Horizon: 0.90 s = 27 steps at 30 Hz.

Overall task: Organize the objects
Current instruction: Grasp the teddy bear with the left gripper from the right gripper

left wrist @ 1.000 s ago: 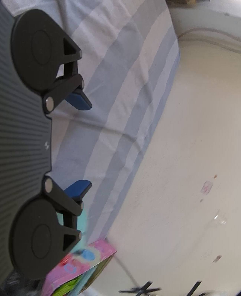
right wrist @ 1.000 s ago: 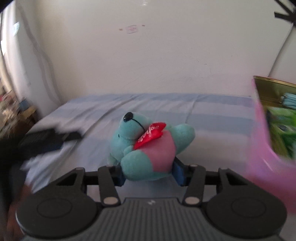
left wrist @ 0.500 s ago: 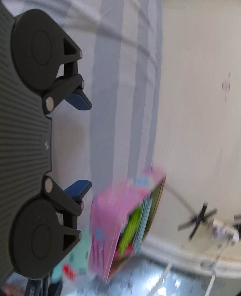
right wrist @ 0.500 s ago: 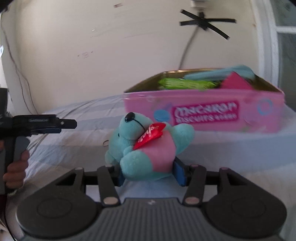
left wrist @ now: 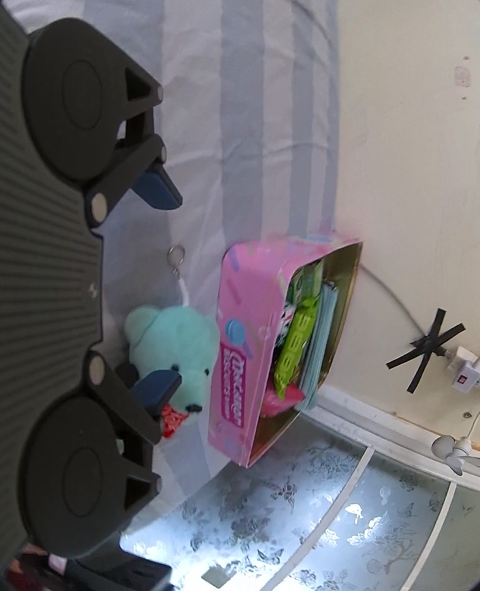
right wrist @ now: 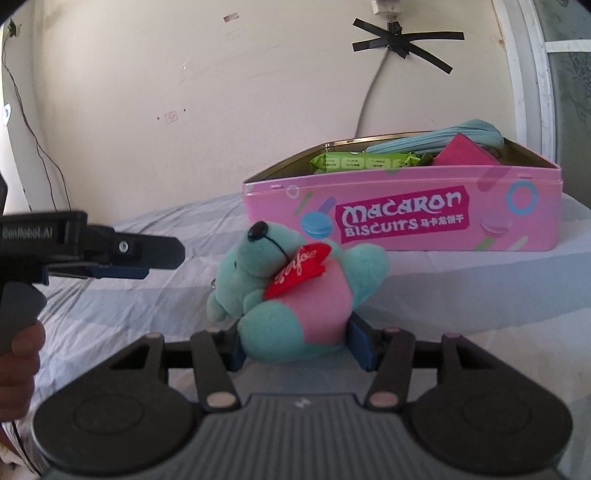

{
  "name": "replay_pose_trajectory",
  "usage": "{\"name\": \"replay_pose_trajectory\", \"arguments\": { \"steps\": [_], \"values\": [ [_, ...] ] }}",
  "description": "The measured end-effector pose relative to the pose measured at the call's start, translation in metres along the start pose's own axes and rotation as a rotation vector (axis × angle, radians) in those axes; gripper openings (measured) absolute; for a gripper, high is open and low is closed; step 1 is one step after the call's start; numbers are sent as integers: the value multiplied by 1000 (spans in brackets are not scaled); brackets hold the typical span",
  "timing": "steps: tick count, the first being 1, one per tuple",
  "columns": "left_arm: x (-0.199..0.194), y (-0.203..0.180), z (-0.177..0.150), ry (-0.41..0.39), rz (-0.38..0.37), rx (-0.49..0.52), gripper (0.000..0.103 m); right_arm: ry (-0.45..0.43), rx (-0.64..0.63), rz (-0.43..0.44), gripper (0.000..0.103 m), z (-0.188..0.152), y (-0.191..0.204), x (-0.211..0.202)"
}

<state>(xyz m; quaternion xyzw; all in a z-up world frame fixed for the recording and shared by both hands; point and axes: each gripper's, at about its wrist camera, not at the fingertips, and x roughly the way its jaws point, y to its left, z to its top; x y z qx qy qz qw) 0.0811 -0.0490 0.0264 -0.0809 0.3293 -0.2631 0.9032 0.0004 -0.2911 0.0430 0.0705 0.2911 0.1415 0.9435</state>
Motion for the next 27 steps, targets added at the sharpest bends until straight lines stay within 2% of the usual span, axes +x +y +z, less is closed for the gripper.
{"name": "replay_pose_trajectory", "arguments": {
  "steps": [4, 8, 12, 15, 22, 26, 27],
  "values": [
    [5, -5, 1, 23, -38, -28, 95, 2, 3, 9, 60, 0, -2, -2],
    [6, -12, 1, 40, -71, -32, 95, -17, -29, 11, 76, 4, -3, -7],
    [10, -20, 1, 52, -88, -15, 95, -10, -85, 20, 78, 7, 0, -8],
    [17, -24, 0, 72, -104, -17, 95, 3, -123, 31, 87, 8, 2, -4],
    [30, -33, -3, 103, -103, -1, 94, 23, -155, 52, 86, 12, 7, 9],
    [37, -31, -5, 121, -113, -17, 86, 32, -148, 57, 68, 14, 7, 14],
    [38, -31, -5, 124, -109, -17, 85, 30, -147, 58, 68, 13, 7, 15]
  ]
}}
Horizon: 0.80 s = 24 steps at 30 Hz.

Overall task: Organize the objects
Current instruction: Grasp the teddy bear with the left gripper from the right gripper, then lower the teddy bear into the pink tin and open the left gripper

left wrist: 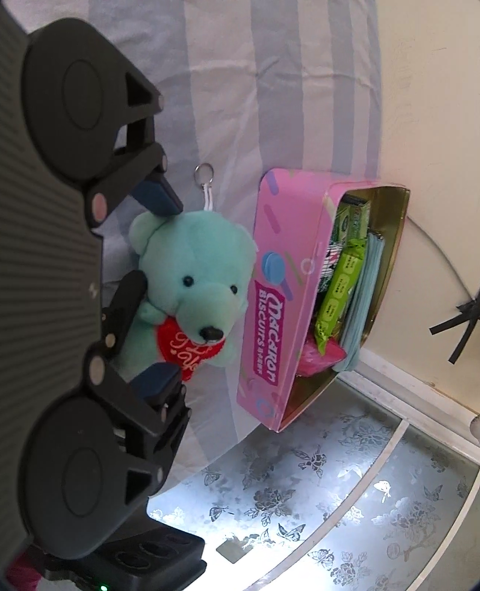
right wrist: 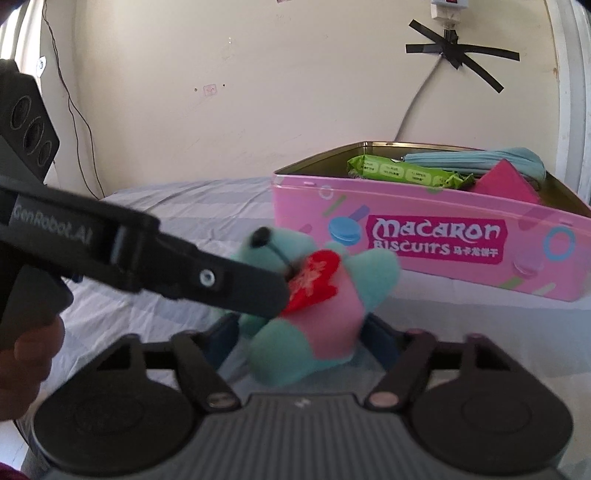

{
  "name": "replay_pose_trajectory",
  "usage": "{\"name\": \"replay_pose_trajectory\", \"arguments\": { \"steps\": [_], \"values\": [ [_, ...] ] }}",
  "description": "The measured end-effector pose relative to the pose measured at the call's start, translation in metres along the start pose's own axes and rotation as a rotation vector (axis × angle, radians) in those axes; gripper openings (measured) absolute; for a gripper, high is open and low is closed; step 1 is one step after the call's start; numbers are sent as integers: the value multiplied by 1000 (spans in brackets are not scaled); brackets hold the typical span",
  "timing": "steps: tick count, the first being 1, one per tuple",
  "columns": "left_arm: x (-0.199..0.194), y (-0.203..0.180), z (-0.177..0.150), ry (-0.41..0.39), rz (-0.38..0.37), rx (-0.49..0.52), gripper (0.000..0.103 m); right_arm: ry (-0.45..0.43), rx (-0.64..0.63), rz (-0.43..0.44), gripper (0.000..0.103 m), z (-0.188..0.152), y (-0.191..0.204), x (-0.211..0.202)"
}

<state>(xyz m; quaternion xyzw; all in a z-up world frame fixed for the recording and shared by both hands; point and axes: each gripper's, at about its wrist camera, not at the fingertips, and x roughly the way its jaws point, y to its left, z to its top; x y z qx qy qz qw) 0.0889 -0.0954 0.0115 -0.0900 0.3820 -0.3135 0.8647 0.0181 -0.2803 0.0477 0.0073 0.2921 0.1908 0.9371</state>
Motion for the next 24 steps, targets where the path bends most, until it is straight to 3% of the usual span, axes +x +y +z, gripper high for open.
{"name": "replay_pose_trajectory", "arguments": {
  "steps": [24],
  "values": [
    [3, 0, -3, -12, 10, 3, 75, -27, -31, -36, 61, -3, 9, -4]
  ]
}}
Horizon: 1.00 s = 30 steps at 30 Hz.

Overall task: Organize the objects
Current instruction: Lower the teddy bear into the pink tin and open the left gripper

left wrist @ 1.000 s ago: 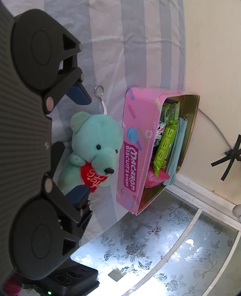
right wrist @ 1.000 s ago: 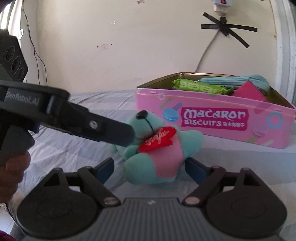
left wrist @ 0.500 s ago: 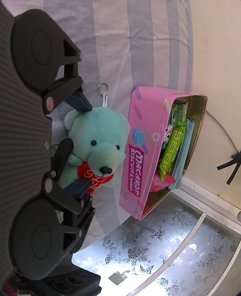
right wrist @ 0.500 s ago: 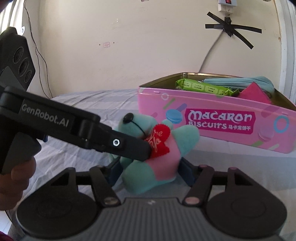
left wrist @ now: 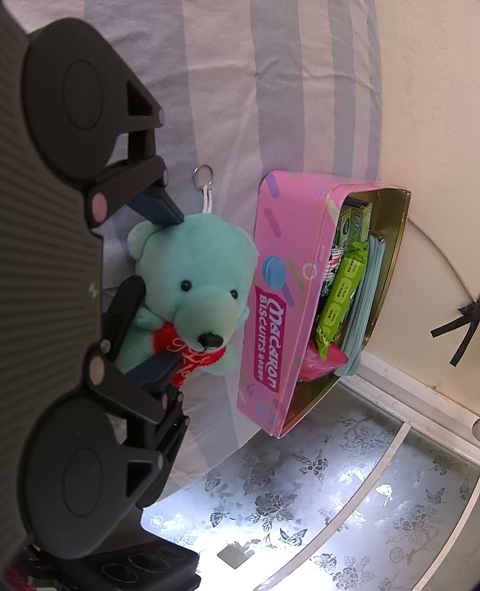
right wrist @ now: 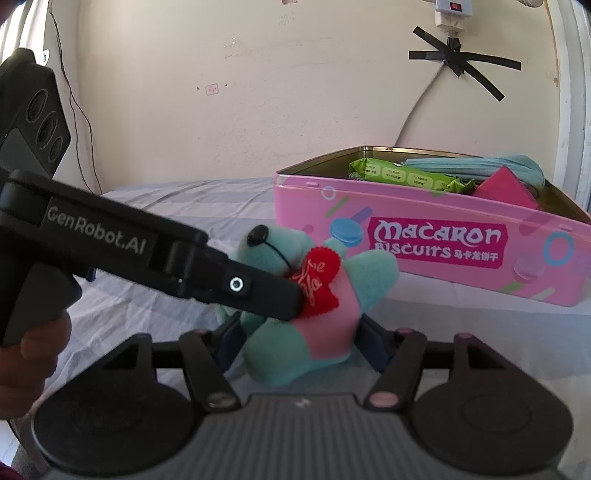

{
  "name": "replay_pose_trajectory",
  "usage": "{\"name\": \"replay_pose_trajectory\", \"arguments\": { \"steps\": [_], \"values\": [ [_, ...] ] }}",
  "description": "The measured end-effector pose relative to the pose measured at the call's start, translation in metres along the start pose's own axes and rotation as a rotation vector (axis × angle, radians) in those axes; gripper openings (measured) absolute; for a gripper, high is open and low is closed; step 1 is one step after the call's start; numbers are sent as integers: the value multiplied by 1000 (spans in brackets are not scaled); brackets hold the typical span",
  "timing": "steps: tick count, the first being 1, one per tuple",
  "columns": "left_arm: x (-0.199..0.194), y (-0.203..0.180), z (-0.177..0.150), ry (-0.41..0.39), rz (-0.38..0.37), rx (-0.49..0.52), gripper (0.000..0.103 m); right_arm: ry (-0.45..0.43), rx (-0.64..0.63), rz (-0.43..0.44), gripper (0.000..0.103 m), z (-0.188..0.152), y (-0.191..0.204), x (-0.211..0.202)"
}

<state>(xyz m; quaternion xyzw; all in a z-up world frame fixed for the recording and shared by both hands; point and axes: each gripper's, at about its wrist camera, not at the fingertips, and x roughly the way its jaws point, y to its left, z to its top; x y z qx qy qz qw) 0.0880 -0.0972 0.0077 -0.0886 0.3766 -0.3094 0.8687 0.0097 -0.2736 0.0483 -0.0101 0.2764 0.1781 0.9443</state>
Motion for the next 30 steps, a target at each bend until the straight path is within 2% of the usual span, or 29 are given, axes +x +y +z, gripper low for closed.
{"name": "replay_pose_trajectory", "arguments": {
  "steps": [6, 9, 12, 16, 22, 25, 28, 29, 30],
  "values": [
    [-16, -2, 6, -61, -26, 11, 60, -107, 3, -31, 56, 1, 2, -18],
    [-29, -10, 18, -104, -53, 27, 60, -197, -11, -56, 56, 9, 5, -32],
    [-40, -27, 33, -159, -59, 88, 60, -290, -39, -93, 56, 20, 4, -44],
    [-32, -49, 60, -190, -45, 164, 60, -348, -32, -120, 56, 41, -14, -46],
    [11, -68, 104, -188, -7, 231, 60, -339, -2, -155, 57, 77, -54, -20],
    [33, -68, 123, -193, 32, 262, 61, -296, 21, -163, 65, 103, -72, 13],
    [63, -61, 142, -201, 122, 271, 65, -258, 28, -214, 80, 118, -82, 50],
    [77, -58, 147, -193, 187, 268, 71, -225, 23, -241, 89, 120, -86, 62],
    [87, -54, 149, -180, 254, 255, 71, -213, 35, -272, 89, 120, -89, 67]
  ]
}}
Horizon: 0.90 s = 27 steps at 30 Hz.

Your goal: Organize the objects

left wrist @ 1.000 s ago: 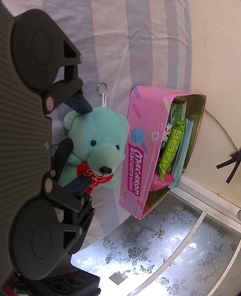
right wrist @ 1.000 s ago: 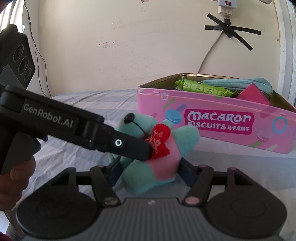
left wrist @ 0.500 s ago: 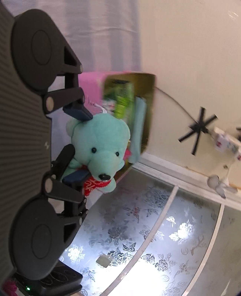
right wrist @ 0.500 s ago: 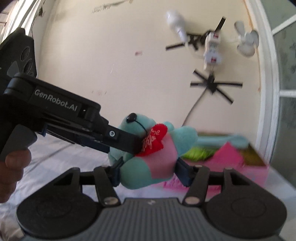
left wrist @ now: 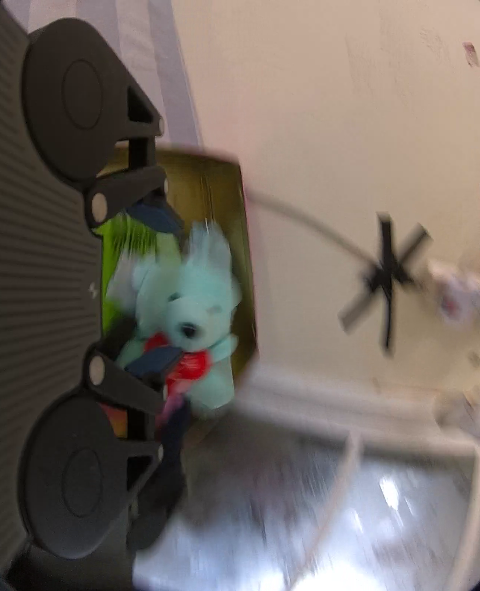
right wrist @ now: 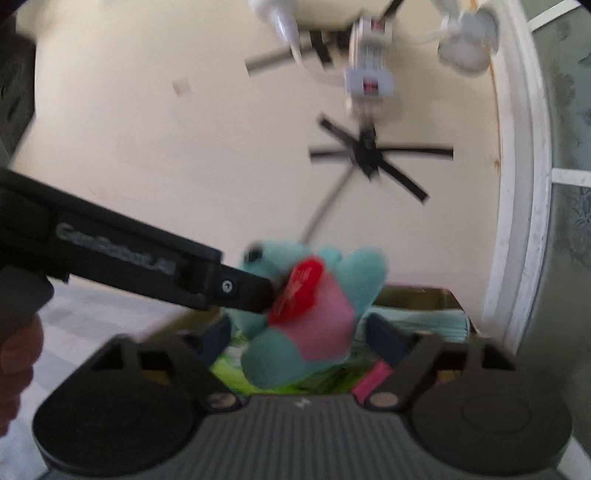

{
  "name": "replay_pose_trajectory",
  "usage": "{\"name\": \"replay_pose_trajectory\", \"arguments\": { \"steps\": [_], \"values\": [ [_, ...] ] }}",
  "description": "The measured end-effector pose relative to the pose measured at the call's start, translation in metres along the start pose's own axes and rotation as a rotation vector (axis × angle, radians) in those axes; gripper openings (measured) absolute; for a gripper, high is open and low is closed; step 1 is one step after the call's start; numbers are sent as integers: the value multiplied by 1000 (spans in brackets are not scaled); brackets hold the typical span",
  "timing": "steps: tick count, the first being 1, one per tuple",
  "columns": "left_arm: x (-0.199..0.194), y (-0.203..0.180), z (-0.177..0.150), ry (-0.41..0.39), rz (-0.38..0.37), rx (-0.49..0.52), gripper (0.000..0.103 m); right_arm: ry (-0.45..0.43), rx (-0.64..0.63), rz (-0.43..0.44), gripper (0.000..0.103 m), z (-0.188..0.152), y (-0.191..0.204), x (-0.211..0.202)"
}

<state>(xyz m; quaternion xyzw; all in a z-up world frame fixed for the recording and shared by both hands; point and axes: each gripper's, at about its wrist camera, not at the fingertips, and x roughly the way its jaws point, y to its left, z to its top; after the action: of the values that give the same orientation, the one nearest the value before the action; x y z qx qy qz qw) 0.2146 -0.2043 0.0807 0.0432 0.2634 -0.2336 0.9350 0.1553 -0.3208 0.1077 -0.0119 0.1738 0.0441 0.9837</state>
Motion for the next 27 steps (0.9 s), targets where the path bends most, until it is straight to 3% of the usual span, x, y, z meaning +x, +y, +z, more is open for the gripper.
{"name": "replay_pose_trajectory", "arguments": {
  "steps": [3, 7, 11, 14, 17, 22, 27],
  "values": [
    [7, 8, -7, 39, 48, -50, 71, -26, 75, 12, 89, -11, -11, -11],
    [-13, 8, -23, 23, 128, -60, 78, -56, 150, 5, 89, -24, -18, -39],
    [-42, 1, -36, 16, 165, -45, 78, -73, 263, 22, 89, -35, -22, -71],
    [-63, -2, -46, 2, 206, -28, 88, -74, 357, 40, 89, -43, -23, -94],
    [-90, -2, -61, -27, 238, -20, 95, -49, 424, 50, 92, -52, -22, -116],
    [-118, 1, -82, -9, 259, -32, 103, 20, 449, 73, 101, -58, -13, -135],
    [-139, 4, -101, 0, 259, -38, 103, 44, 470, 98, 103, -58, -3, -152]
  ]
}}
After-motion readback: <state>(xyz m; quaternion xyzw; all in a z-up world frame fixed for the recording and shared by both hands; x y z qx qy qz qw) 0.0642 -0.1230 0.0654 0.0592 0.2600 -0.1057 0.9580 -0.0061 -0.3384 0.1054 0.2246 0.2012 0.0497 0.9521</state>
